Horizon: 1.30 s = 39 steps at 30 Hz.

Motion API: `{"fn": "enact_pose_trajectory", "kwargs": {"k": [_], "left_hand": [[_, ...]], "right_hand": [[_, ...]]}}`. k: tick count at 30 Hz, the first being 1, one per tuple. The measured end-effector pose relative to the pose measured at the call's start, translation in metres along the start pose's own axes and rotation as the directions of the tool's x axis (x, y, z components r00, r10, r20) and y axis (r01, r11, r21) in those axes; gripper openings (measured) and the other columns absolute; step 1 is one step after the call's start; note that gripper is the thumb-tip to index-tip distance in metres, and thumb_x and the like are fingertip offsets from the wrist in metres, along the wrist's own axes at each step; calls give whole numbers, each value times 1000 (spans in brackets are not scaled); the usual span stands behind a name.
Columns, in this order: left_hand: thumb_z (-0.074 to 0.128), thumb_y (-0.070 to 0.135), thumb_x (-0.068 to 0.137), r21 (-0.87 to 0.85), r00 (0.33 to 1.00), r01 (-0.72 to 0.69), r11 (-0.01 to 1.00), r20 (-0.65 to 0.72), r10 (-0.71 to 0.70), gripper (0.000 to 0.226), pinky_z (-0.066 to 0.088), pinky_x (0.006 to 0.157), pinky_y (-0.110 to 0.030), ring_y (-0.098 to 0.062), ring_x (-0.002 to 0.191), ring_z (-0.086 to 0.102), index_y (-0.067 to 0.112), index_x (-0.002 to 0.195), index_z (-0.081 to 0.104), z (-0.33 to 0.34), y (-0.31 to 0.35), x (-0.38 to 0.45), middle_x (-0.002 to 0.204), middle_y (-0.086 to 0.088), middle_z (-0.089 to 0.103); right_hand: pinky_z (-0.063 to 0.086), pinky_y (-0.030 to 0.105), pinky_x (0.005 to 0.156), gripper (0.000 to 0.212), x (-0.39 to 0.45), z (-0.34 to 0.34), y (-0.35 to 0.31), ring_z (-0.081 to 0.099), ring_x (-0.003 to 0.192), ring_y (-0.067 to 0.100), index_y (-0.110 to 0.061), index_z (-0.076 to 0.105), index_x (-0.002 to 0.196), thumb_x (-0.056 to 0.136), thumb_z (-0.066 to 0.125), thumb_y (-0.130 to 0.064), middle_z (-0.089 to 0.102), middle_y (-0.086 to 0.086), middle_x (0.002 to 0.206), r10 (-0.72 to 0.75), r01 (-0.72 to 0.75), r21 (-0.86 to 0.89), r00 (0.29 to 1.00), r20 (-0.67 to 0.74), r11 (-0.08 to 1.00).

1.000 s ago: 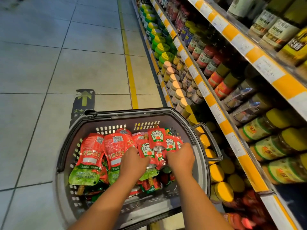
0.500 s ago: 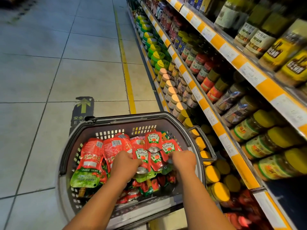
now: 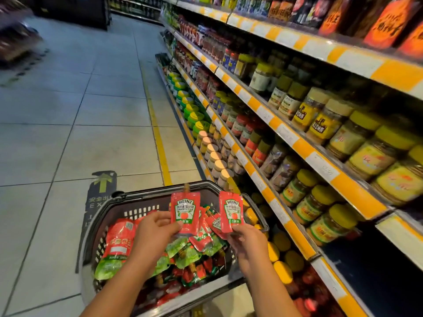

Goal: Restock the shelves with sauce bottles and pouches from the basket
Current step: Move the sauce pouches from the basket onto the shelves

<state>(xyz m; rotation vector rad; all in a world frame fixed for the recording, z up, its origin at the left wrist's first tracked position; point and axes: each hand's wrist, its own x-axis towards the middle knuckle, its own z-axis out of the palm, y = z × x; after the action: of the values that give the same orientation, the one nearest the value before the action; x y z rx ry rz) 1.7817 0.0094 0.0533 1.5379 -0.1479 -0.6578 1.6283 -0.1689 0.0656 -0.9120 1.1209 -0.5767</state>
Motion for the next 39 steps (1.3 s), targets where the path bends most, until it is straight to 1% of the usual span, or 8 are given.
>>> {"fn": "enact_pose_trajectory", "kwargs": {"k": [3,11,15,21,24,27,31,39], "left_hand": [[83,6,84,-96,994,-66,993,83,74,29,62,68,-28,-19,84,78,16,108,70,9,22,-15,96,0,79],[83,-2,81,-155,941,-179,972,261,215,34,62,75,-39,-26,89,78,13,109,70,73,70,-64,101,-9,79],[81,-5,82,-167,883,-270,948,349,314,35,61,70,-29,-24,88,78,14,109,70,113,86,-91,100,-6,78],[86,-1,79,-162,767,-403,901,478,429,36,60,69,-24,-18,89,76,19,104,70,180,109,-131,100,0,78],[88,-1,77,-157,710,-452,878,532,461,36,60,73,-29,-16,88,75,18,102,70,217,115,-156,98,1,78],[87,-2,77,-169,663,-459,872,588,463,35,61,71,-26,-16,87,75,13,104,69,253,116,-180,95,3,78],[87,3,80,-170,608,-445,879,663,436,34,62,72,-26,-12,92,77,15,105,68,296,116,-209,100,5,79],[86,2,79,-153,499,-484,862,761,415,35,62,70,-24,-11,89,77,18,101,65,371,121,-248,95,11,78]], "right_hand": [[62,35,62,18,-27,-16,-18,78,81,30,4,72,105,89,65,10,76,24,100,-25,11,138,995,95,990],[55,47,93,63,-94,-90,-86,71,108,35,-5,64,127,65,77,0,73,22,120,-332,282,254,926,178,925],[61,33,72,53,-121,-139,-113,72,95,31,-1,64,124,74,70,13,72,23,116,-478,444,207,864,157,872],[61,32,75,35,-164,-221,-143,76,97,27,-23,76,108,76,80,-7,78,11,109,-633,635,16,772,-67,773],[59,42,84,38,-184,-262,-152,76,97,22,-27,76,109,72,83,-22,79,3,105,-699,679,-166,690,-185,715],[59,46,88,33,-204,-299,-156,76,96,19,-26,76,109,81,84,-12,79,-2,103,-723,681,-245,632,-279,690],[58,34,82,36,-230,-335,-157,73,93,4,-39,72,107,85,82,-11,77,-15,102,-764,680,-353,530,-368,642],[59,29,74,31,-252,-375,-155,70,86,2,-37,65,104,88,80,-14,74,-15,94,-751,593,-482,374,-545,645]]}}
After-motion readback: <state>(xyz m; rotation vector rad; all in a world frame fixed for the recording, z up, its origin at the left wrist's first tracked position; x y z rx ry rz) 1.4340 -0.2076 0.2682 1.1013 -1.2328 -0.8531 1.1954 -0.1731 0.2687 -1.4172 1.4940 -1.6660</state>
